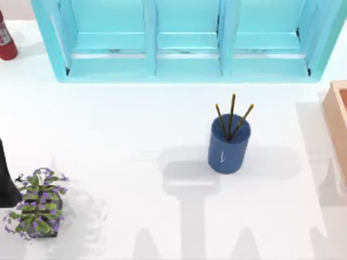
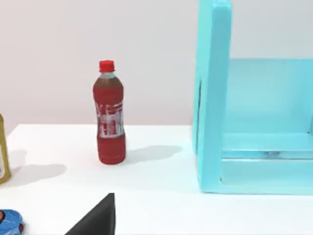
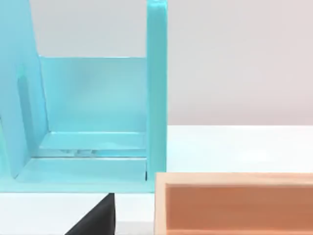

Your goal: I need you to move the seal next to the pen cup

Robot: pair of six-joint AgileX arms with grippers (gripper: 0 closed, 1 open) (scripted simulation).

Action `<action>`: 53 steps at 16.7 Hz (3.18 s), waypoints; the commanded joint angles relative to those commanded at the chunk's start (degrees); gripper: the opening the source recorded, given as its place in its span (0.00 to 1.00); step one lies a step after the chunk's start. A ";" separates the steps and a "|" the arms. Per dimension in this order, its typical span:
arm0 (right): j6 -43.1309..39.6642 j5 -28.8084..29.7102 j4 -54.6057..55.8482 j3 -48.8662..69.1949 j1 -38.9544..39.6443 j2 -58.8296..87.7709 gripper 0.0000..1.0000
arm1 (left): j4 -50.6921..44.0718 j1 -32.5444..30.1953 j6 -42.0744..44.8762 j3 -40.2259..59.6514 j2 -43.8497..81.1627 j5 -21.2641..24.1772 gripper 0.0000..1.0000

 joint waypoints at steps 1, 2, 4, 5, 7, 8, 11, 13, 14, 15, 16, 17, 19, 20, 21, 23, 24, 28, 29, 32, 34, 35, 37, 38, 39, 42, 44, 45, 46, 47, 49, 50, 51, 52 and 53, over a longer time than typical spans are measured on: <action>0.00 0.00 0.00 0.00 0.00 0.00 1.00 | 0.00 0.00 0.00 0.00 0.00 0.00 1.00; 0.00 0.00 0.00 0.00 0.00 0.00 1.00 | -0.02 0.01 0.01 0.02 0.02 0.00 1.00; 0.00 0.00 0.00 0.00 0.00 0.00 1.00 | -1.74 0.43 0.43 1.80 1.81 -0.05 1.00; 0.00 0.00 0.00 0.00 0.00 0.00 1.00 | -3.40 0.82 0.84 3.59 3.62 -0.07 1.00; 0.00 0.00 0.00 0.00 0.00 0.00 1.00 | -8.10 1.86 1.99 8.92 9.06 -0.08 1.00; 0.00 0.00 0.00 0.00 0.00 0.00 1.00 | -11.04 2.48 2.70 12.36 12.68 -0.07 1.00; 0.00 0.00 0.00 0.00 0.00 0.00 1.00 | -21.64 4.67 5.14 24.65 27.14 -0.02 1.00; 0.00 0.00 0.00 0.00 0.00 0.00 1.00 | -29.70 6.30 6.92 33.59 39.09 0.03 1.00; 0.00 0.00 0.00 0.00 0.00 0.00 1.00 | -33.87 7.14 7.83 38.04 45.26 0.05 1.00; 0.00 0.00 0.00 0.00 0.00 0.00 1.00 | -38.04 7.99 8.74 42.40 51.29 0.06 1.00; 0.00 0.00 0.00 0.00 0.00 0.00 1.00 | -42.17 8.83 9.63 46.62 57.02 0.07 1.00; 0.00 0.00 0.00 0.00 0.00 0.00 1.00 | -46.19 9.65 10.52 50.73 62.37 0.07 1.00; 0.00 0.00 0.00 0.00 0.00 0.00 1.00 | -53.73 11.23 12.21 58.62 72.06 0.05 1.00; 0.00 0.00 0.00 0.00 0.00 0.00 1.00 | -57.16 11.96 12.99 62.43 76.52 0.04 1.00; 0.00 0.00 0.00 0.00 0.00 0.00 1.00 | -60.31 12.63 13.72 66.06 80.78 0.04 1.00; 0.00 0.00 0.00 0.00 0.00 0.00 1.00 | -65.69 13.81 15.00 72.48 88.37 0.03 1.00; 0.00 0.00 0.00 0.00 0.00 0.00 1.00 | -67.90 14.31 15.53 75.14 91.43 0.02 1.00; 0.00 0.00 0.00 0.00 0.00 0.00 1.00 | -73.07 15.49 16.78 81.60 98.26 0.02 1.00; 0.00 0.00 0.00 0.00 0.00 0.00 1.00 | -73.34 15.56 16.84 81.92 98.62 0.02 1.00; 0.00 0.00 0.00 0.00 0.00 0.00 1.00 | -73.34 15.56 16.84 81.92 98.62 0.02 1.00; 0.00 0.00 0.00 0.00 0.00 0.00 1.00 | -73.03 15.28 16.77 81.59 98.48 0.01 1.00; 0.00 0.00 0.00 0.00 0.00 0.00 1.00 | -72.30 15.34 16.74 80.88 98.66 0.01 1.00; 0.00 0.00 0.00 0.00 0.00 0.00 1.00 | -69.04 15.45 16.73 78.19 99.39 0.02 1.00; 0.00 0.00 0.00 0.00 0.00 0.00 1.00 | -66.56 15.50 16.77 76.39 99.96 0.03 1.00; 0.00 0.00 0.00 0.00 0.00 0.00 1.00 | -63.69 15.53 16.83 74.39 100.62 0.03 1.00; 0.00 0.00 0.00 0.00 0.00 0.00 1.00 | -55.22 15.66 17.01 68.38 102.66 0.03 1.00; 0.00 0.00 0.00 0.00 0.00 0.00 1.00 | -51.89 15.74 17.10 65.67 103.64 0.04 1.00; 0.00 0.00 0.00 0.00 0.00 0.00 1.00 | -51.13 15.76 17.13 65.02 103.88 0.04 1.00; 0.00 0.00 0.00 0.00 0.00 0.00 1.00 | -50.97 15.77 17.13 64.87 103.93 0.04 1.00; 0.00 0.00 0.00 0.00 0.00 0.00 1.00 | -50.97 15.77 17.13 64.87 103.93 0.04 1.00; 0.00 0.00 0.00 0.00 0.00 0.00 1.00 | -50.97 15.77 17.13 64.87 103.93 0.04 1.00; 0.00 0.00 0.00 0.00 0.00 0.00 1.00 | -50.97 15.77 17.13 64.87 103.93 0.04 0.92; 0.00 0.00 0.00 0.00 0.00 0.00 1.00 | -50.97 15.77 17.13 64.87 103.93 0.04 0.85; 0.00 0.00 0.00 0.00 0.00 0.00 1.00 | -50.97 15.77 17.13 64.87 103.93 0.04 0.77; 0.00 0.00 0.00 0.00 0.00 0.00 1.00 | -50.97 15.77 17.13 64.87 103.93 0.04 0.70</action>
